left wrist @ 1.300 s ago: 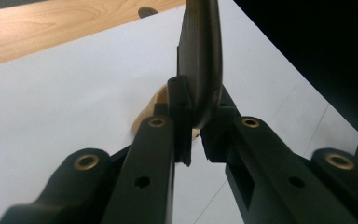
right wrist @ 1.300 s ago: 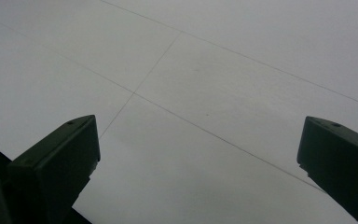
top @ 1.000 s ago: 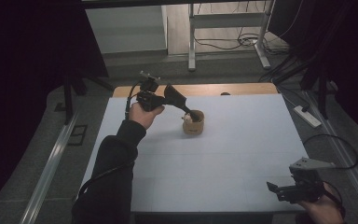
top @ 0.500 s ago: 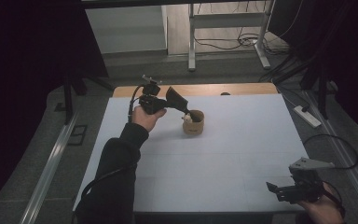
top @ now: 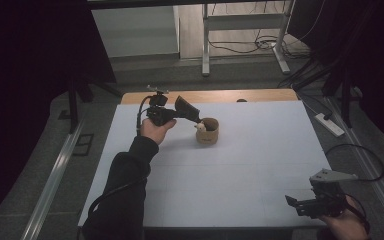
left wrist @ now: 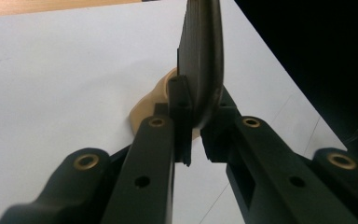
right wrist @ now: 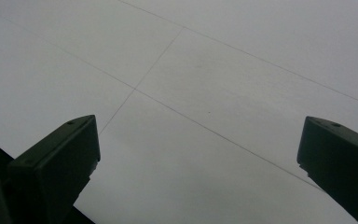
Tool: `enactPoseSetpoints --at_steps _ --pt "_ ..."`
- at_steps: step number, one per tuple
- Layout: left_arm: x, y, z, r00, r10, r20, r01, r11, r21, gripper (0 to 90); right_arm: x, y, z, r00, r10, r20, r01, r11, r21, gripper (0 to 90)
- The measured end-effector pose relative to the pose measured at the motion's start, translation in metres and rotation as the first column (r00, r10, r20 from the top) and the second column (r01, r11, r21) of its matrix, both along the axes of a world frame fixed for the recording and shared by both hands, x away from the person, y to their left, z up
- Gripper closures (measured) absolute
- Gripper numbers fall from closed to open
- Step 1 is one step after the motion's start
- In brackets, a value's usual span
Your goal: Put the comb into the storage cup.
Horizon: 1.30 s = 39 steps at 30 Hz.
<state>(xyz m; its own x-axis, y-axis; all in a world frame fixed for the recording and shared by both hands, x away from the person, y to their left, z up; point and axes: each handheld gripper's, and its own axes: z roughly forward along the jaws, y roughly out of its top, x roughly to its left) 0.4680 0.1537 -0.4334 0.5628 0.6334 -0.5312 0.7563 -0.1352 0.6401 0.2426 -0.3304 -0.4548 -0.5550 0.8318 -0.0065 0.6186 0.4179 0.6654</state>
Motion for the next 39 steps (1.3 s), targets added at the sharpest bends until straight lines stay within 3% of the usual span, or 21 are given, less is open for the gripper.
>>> enactPoseSetpoints --at_steps 10,19,31,39 --pt "-0.001 -0.003 -0.002 0.9994 0.019 0.028 -0.019 0.9998 -0.003 80.0 0.0 0.0 0.0 1.0 0.001 0.001 -0.001 1.0 -0.002 0.0" --pt "-0.004 -0.003 0.0 0.9951 0.036 0.092 -0.037 0.9993 0.009 65.7 0.0 0.0 0.0 1.0 0.002 0.004 -0.002 1.0 -0.002 0.0" --pt "-0.009 -0.003 0.004 0.9824 0.049 0.18 -0.06 0.9965 0.058 46.7 0.0 0.0 0.0 1.0 0.003 0.005 -0.003 1.0 -0.005 0.0" --pt "-0.012 -0.006 0.007 0.9667 0.059 0.249 -0.089 0.99 0.11 34.0 -0.001 0.0 0.0 1.0 0.003 0.006 -0.003 1.0 -0.008 0.0"
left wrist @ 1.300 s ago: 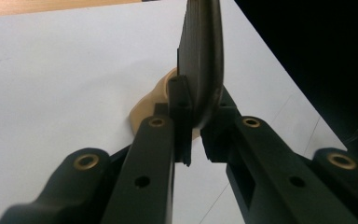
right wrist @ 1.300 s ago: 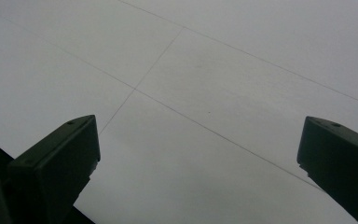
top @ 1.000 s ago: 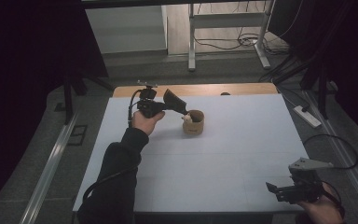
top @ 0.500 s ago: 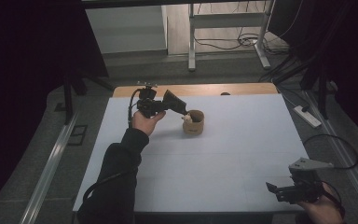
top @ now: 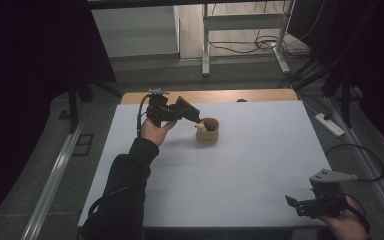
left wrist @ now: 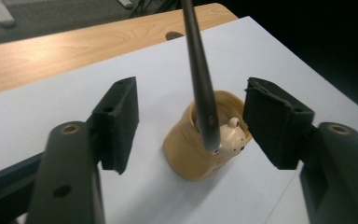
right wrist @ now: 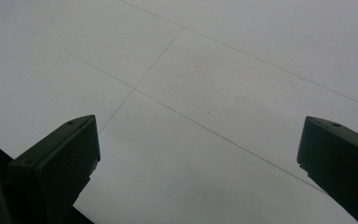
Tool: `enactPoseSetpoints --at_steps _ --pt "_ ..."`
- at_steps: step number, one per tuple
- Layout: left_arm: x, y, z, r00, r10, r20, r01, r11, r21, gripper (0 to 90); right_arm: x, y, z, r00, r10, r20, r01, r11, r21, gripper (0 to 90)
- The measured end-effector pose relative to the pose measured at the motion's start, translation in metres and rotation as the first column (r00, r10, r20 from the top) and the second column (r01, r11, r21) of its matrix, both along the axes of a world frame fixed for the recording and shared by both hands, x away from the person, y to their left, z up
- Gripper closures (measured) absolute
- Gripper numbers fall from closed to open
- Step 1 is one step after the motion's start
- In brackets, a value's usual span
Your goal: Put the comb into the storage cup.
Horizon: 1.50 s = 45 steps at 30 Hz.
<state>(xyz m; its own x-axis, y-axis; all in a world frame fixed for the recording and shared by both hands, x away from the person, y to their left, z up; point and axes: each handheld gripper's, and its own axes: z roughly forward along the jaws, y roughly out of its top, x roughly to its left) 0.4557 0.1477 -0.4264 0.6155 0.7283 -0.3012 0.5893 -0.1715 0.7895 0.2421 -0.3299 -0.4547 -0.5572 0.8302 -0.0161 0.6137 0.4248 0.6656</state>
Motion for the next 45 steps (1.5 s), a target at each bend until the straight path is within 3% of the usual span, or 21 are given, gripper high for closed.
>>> enactPoseSetpoints --at_steps 8,20,34,45 --pt "-0.004 -0.002 0.004 0.9985 -0.003 0.055 0.001 0.9993 0.037 21.3 0.0 0.0 0.0 1.0 0.001 0.001 -0.001 1.0 -0.001 0.0" --pt "-0.009 0.001 0.007 0.9956 0.006 0.093 -0.012 0.9978 0.066 7.4 0.0 -0.001 0.0 0.9999 -0.013 0.003 0.013 0.9999 0.006 0.0" --pt "-0.018 0.001 0.011 0.9911 -0.015 0.133 -0.002 0.9916 0.129 0.0 0.0 0.0 0.0 1.0 -0.003 0.004 0.003 1.0 -0.003 0.0" --pt "-0.025 0.004 0.013 0.9873 -0.031 0.156 0.009 0.9903 0.139 0.0 -0.001 0.0 0.0 1.0 -0.003 0.005 0.003 1.0 -0.003 0.0"
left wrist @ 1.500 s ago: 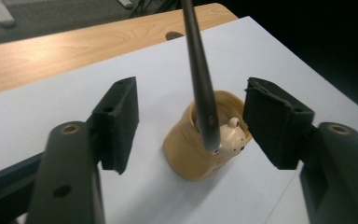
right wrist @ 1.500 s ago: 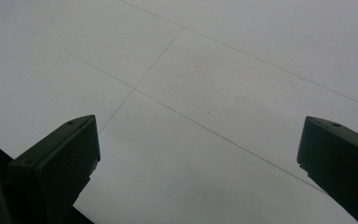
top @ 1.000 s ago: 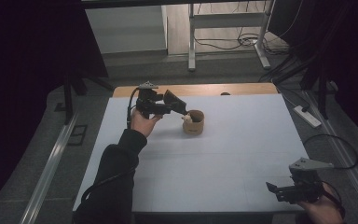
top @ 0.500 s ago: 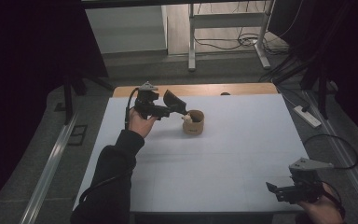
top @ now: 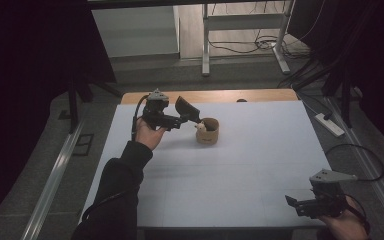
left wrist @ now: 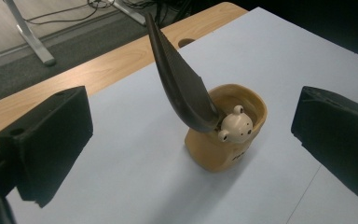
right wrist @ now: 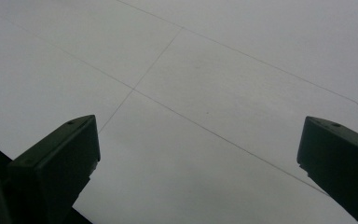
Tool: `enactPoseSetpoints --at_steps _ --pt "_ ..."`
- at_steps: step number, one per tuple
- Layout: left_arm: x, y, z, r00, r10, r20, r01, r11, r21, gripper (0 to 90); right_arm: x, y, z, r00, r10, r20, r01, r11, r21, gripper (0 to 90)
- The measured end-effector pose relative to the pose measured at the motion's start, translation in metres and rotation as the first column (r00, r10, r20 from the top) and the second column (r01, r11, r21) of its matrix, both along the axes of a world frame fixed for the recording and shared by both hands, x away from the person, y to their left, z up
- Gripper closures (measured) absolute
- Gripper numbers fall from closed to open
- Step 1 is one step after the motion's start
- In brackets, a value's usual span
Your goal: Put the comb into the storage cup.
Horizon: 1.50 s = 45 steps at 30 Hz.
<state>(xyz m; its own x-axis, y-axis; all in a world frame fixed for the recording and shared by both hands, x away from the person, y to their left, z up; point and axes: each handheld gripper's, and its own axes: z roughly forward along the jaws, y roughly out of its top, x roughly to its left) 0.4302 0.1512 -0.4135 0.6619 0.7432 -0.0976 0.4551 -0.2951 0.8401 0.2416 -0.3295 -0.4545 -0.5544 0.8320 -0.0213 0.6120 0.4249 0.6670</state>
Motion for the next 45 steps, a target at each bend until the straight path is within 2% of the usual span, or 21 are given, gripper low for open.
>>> enactPoseSetpoints --at_steps 7,23,30,45 --pt "-0.005 0.002 0.001 0.9999 -0.003 0.013 0.003 1.0 0.007 0.0 0.0 0.0 0.0 1.0 0.0 0.003 0.0 1.0 -0.003 0.0" --pt "-0.017 0.006 0.002 0.9983 -0.028 0.051 0.029 0.9995 -0.012 0.0 -0.001 0.001 0.0 1.0 0.0 0.008 0.0 1.0 -0.008 0.0" --pt "-0.022 0.007 -0.001 0.9983 -0.037 0.044 0.038 0.9987 -0.033 0.0 -0.001 0.001 0.0 0.9999 0.0 0.01 0.0 1.0 -0.008 0.0" --pt "-0.029 0.007 -0.006 0.9977 -0.043 0.053 0.046 0.998 -0.043 0.0 -0.002 0.001 0.001 0.9998 -0.003 0.021 0.003 1.0 -0.007 0.0"
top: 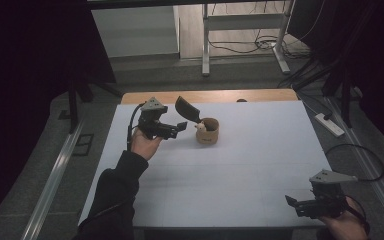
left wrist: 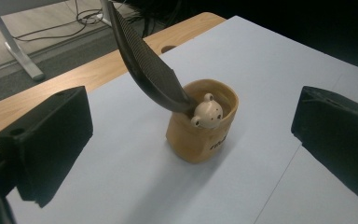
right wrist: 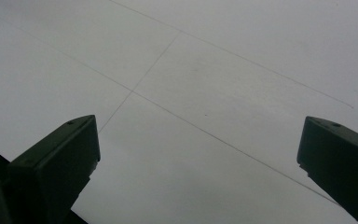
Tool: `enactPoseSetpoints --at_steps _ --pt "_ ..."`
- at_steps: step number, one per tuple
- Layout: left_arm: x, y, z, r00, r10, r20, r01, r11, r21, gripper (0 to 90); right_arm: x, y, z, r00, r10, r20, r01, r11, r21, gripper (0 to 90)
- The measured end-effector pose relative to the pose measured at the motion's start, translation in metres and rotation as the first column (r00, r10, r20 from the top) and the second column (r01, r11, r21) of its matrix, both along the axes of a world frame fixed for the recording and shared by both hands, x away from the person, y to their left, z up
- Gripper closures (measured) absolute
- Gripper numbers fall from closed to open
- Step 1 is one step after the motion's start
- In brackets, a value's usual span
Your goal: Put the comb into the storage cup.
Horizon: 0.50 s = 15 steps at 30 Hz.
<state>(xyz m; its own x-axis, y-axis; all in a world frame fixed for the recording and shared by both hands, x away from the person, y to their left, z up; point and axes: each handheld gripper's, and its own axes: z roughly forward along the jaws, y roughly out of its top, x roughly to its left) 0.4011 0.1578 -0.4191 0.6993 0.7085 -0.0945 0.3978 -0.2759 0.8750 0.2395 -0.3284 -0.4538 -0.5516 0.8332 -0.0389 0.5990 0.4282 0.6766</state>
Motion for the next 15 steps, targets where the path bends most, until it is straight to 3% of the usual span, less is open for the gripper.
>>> enactPoseSetpoints --at_steps 15 --pt "-0.0077 0.005 -0.0075 0.9995 0.015 0.029 -0.015 0.9998 -0.016 0.0 -0.0006 -0.0003 0.0004 1.0 -0.001 0.009 0.001 1.0 0.001 0.0"
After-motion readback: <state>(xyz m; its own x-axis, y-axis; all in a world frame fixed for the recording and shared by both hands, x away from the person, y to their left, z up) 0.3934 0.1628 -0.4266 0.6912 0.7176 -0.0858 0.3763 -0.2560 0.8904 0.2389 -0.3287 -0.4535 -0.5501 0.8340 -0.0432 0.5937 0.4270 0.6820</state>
